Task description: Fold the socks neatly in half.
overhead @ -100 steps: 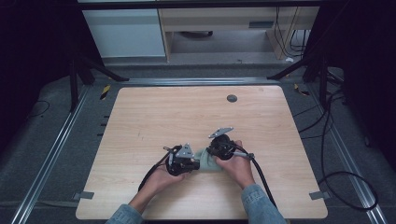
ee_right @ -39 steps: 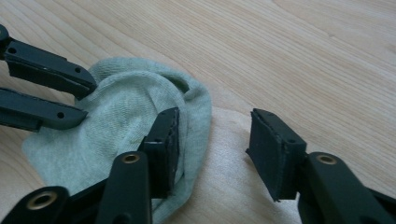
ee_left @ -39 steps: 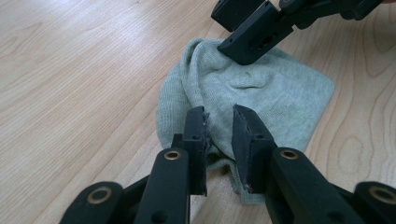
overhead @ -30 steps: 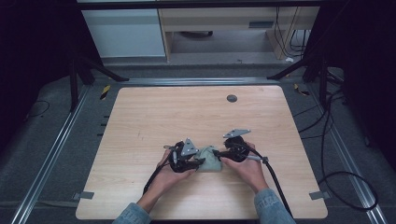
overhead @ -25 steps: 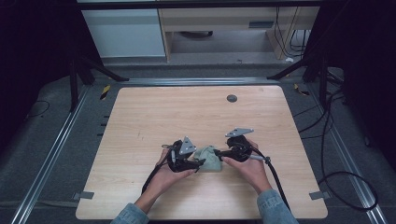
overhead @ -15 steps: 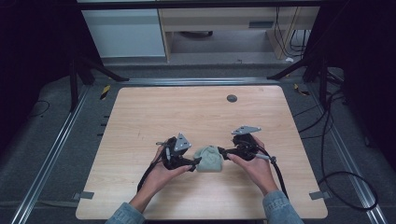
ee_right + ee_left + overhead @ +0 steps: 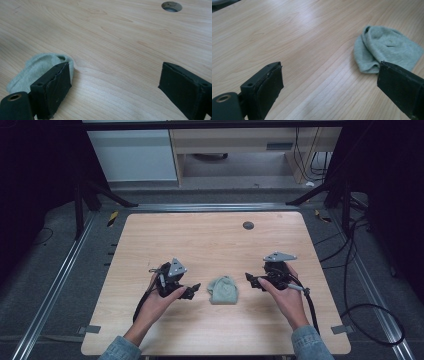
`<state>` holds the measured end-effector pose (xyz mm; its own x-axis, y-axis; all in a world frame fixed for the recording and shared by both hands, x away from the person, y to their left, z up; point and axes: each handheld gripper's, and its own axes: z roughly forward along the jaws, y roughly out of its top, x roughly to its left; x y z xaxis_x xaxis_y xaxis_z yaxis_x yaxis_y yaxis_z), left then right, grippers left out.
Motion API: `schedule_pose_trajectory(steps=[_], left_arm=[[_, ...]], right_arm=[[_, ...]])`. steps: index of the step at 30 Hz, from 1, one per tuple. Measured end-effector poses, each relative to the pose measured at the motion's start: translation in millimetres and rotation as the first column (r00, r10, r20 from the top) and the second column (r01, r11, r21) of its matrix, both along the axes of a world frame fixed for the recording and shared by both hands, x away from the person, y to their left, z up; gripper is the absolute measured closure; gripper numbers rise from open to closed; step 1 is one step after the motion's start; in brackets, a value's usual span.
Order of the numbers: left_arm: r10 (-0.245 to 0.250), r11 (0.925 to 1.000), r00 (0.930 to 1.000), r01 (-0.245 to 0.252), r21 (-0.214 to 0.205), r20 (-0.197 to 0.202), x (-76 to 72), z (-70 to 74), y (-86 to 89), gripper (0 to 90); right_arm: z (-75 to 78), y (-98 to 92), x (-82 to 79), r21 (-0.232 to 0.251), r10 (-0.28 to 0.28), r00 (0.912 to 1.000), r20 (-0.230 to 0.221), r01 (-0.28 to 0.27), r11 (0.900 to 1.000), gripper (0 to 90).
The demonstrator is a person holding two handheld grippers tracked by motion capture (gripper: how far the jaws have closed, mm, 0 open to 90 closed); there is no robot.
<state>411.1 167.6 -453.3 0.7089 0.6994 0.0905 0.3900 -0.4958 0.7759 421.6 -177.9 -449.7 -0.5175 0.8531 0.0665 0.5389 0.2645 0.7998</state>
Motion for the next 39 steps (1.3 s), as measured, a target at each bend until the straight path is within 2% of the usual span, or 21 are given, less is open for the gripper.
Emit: schedule_pose_trajectory(steps=[7,16,20,21,32,34,39], left_arm=[[0.024,0.9995,0.9997,-0.024,0.023,0.000,0.1,1.9,18.1,4.5],[0.063,0.9968,0.9979,-0.063,0.049,-0.012,2.0,-5.4,38.1,4.3],[0.079,0.9951,0.9963,-0.077,0.062,-0.033,4.1,-11.5,46.9,4.2],[0.097,0.9931,0.9943,-0.094,0.070,-0.045,5.8,-15.1,53.5,4.3],[0.154,0.9846,0.9855,-0.147,0.094,-0.070,13.8,-29.3,79.3,4.3],[0.164,0.9823,0.9838,-0.156,0.104,-0.073,16.1,-31.6,83.0,4.3],[0.198,0.9777,0.9771,-0.191,0.087,-0.078,23.7,-36.1,90.4,4.3]], right_arm=[[1.9,-12.1,-5.3,0.012,-0.008,0.9999,0.014,0.008,0.9999,8.8],[-12.3,-31.4,-11.9,0.004,-0.028,0.9996,-0.009,0.029,0.9996,8.2],[-19.8,-38.2,-13.9,-0.008,-0.024,0.9994,-0.025,0.024,0.9997,8.1],[-21.1,-39.1,-14.3,-0.010,-0.026,0.9992,-0.031,0.026,0.9996,8.1],[-42.9,-48.0,-10.8,-0.051,-0.021,0.9959,-0.088,0.016,0.9986,8.4],[-46.0,-49.8,-7.9,-0.060,-0.034,0.9947,-0.097,0.028,0.9978,8.7],[-50.6,-55.1,0.1,-0.053,-0.068,0.9925,-0.101,0.063,0.9966,9.6]])
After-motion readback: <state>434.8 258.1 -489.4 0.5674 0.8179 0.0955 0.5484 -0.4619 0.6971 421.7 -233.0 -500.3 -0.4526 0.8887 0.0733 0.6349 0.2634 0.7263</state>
